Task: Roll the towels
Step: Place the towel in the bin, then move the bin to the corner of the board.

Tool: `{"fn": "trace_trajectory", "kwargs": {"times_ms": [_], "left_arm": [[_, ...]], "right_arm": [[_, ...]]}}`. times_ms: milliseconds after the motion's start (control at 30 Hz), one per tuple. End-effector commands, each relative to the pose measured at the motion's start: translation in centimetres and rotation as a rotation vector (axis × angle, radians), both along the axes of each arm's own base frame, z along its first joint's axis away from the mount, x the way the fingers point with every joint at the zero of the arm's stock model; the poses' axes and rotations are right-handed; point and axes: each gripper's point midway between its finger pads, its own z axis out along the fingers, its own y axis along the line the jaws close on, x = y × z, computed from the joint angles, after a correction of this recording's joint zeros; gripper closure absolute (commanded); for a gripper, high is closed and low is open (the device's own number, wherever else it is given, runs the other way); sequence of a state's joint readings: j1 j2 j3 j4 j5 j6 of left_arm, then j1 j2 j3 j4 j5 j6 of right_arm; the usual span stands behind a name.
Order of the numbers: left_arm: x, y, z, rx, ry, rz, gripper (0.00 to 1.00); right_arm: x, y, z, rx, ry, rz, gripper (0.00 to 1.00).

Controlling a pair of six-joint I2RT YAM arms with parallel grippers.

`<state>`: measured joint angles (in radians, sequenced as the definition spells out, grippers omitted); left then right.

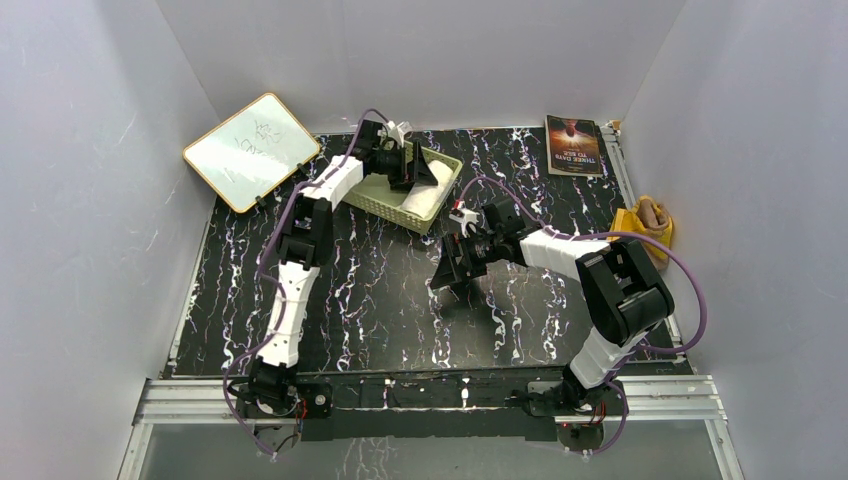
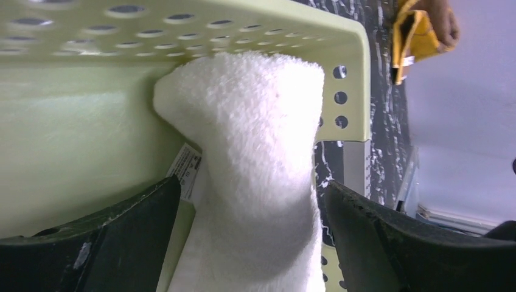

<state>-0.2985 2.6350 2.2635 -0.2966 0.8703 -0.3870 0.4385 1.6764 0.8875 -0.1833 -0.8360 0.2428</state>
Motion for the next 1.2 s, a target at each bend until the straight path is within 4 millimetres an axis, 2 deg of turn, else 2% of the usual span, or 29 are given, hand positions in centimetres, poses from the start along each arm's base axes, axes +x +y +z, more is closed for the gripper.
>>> {"fn": "trace_trajectory", "kwargs": {"times_ms": [0, 133, 300, 367, 500, 567, 700, 733, 767, 800, 833, 967, 1000, 1100, 1167], "left_arm": [[2.0, 3.3, 5.4, 0.128, -0.152, 0.095, 0.09], [2.6, 4.6, 7.6, 0.157, -0.229, 0.116, 0.02], [2.9, 6.4, 11.6, 0.152, -0.338, 0.154, 0.02], [3.0, 7.8, 13.0, 0.191, -0.379, 0.192, 0.02], [3.9, 12.2, 15.2, 0.360, -0.483, 0.337, 0.02], [4.2, 14.5, 15.6, 0.462, -0.522, 0.399, 0.04], [4.8, 19.4, 14.1, 0.689, -0.542, 0.472, 0.19], [4.9, 20.4, 13.5, 0.742, -0.540, 0.479, 0.25], [5.0, 21.3, 12.9, 0.786, -0.538, 0.484, 0.38], [5.1, 22.2, 12.4, 0.818, -0.534, 0.495, 0.46], [5.3, 22.8, 11.9, 0.839, -0.531, 0.505, 0.50], [5.9, 24.0, 10.1, 0.844, -0.525, 0.526, 0.55], [6.1, 24.3, 9.6, 0.857, -0.524, 0.533, 0.53], [6.4, 25.2, 8.2, 0.901, -0.521, 0.541, 0.40], [6.5, 25.0, 7.2, 0.905, -0.519, 0.515, 0.37]], "right_arm": [[1.2, 0.7, 2.5, 0.042, -0.092, -0.007, 0.02], [1.4, 0.7, 2.5, 0.036, -0.099, -0.017, 0.02], [1.9, 0.5, 2.7, 0.019, -0.116, -0.048, 0.02], [2.4, 0.3, 2.9, 0.007, -0.131, -0.074, 0.02], [3.3, 0.1, 3.2, -0.010, -0.150, -0.128, 0.02], [3.5, 0.2, 3.2, -0.009, -0.147, -0.137, 0.02], [3.6, 0.2, 3.0, -0.009, -0.138, -0.141, 0.02], [3.6, 0.2, 3.0, -0.009, -0.134, -0.144, 0.02], [3.6, 0.3, 3.0, -0.009, -0.134, -0.143, 0.02], [3.5, 0.3, 3.0, -0.009, -0.131, -0.144, 0.02], [3.5, 0.2, 3.0, -0.010, -0.129, -0.145, 0.02], [3.4, 0.1, 2.9, -0.015, -0.124, -0.150, 0.02], [3.3, 0.1, 2.9, -0.016, -0.123, -0.152, 0.02], [3.1, -0.1, 2.8, -0.024, -0.125, -0.152, 0.02], [2.9, -0.2, 2.6, -0.025, -0.117, -0.150, 0.02]]}}
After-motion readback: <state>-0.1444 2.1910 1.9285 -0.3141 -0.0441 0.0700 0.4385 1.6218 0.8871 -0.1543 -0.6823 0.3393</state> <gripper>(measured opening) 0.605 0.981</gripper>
